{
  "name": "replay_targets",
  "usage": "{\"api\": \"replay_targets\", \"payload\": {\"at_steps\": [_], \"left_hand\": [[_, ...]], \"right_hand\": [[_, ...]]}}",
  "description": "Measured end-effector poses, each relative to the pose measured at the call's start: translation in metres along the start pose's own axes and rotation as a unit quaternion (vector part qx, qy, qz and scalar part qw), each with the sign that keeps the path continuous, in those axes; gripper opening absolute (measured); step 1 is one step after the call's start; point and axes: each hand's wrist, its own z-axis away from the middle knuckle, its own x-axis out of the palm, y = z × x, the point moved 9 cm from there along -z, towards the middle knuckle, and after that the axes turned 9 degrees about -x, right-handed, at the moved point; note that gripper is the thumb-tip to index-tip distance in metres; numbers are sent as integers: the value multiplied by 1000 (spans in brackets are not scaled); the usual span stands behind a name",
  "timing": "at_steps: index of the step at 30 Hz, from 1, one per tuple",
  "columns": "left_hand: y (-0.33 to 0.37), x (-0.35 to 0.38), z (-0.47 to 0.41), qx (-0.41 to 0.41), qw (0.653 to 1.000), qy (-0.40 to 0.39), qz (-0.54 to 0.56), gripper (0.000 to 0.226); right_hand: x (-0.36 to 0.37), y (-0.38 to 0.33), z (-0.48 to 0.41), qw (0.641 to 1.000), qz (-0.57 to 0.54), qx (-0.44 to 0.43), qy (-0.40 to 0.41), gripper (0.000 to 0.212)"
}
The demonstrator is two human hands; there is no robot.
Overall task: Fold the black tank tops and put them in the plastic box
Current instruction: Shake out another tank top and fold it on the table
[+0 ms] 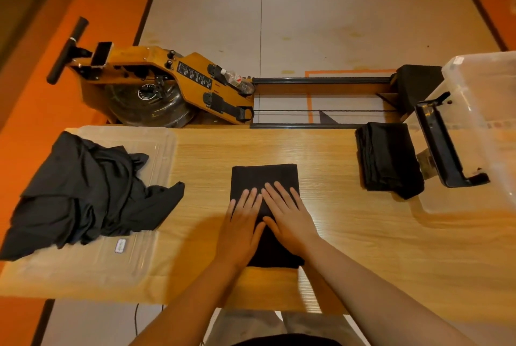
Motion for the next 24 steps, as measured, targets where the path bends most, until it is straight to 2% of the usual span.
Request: {"api": "replay_targets", "payload": {"at_steps": [3,6,13,18,21,24], "left_hand": [[-21,-21,-6,-87,988,44,123,63],[-44,-38,-18,-149,971,68,174,64],[-54,-61,-75,-131,981,-21,144,54],[-48,-59,-106,-134,976,-93,143,48],[-45,-52,-115,-145,964,-150,162,31],[-39,-50,-121,-121,964,-179,152,18]], "right_hand": [[-19,16,7,996,-28,61,62,56],[-34,40,11,984,-91,109,104,55],[-57,62,-27,983,-134,88,84,51],[-59,63,-50,994,-71,83,18,41],[-62,65,-58,994,-53,96,9,36],[-62,63,-59,995,-42,92,-1,32]]}}
